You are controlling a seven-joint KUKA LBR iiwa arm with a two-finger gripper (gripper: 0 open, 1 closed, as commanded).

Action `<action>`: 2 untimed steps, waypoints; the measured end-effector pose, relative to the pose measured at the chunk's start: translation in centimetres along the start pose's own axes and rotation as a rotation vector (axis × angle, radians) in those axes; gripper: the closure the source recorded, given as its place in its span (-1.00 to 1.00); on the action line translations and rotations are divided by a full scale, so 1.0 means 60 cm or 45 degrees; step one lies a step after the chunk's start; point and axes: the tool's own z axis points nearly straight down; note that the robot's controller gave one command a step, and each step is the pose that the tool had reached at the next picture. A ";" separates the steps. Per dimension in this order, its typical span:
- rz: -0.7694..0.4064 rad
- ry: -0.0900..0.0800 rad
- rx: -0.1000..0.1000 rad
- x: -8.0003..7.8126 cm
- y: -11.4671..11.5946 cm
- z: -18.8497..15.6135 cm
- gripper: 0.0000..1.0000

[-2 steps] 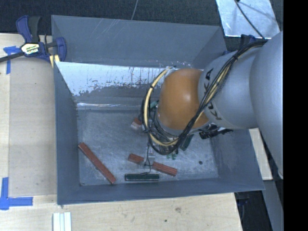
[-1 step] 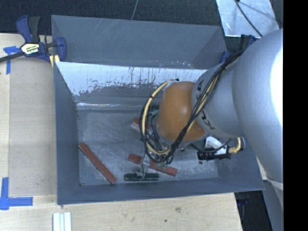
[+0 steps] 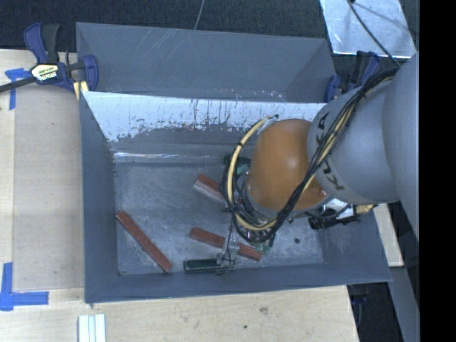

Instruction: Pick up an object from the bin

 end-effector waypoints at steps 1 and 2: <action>0.192 -0.003 -0.002 -0.014 0.021 0.035 -1.00; 0.259 -0.007 -0.005 0.002 0.000 0.054 1.00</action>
Offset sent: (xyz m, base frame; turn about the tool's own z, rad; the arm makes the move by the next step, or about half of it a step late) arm -0.0027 -0.0002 -0.0333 0.2045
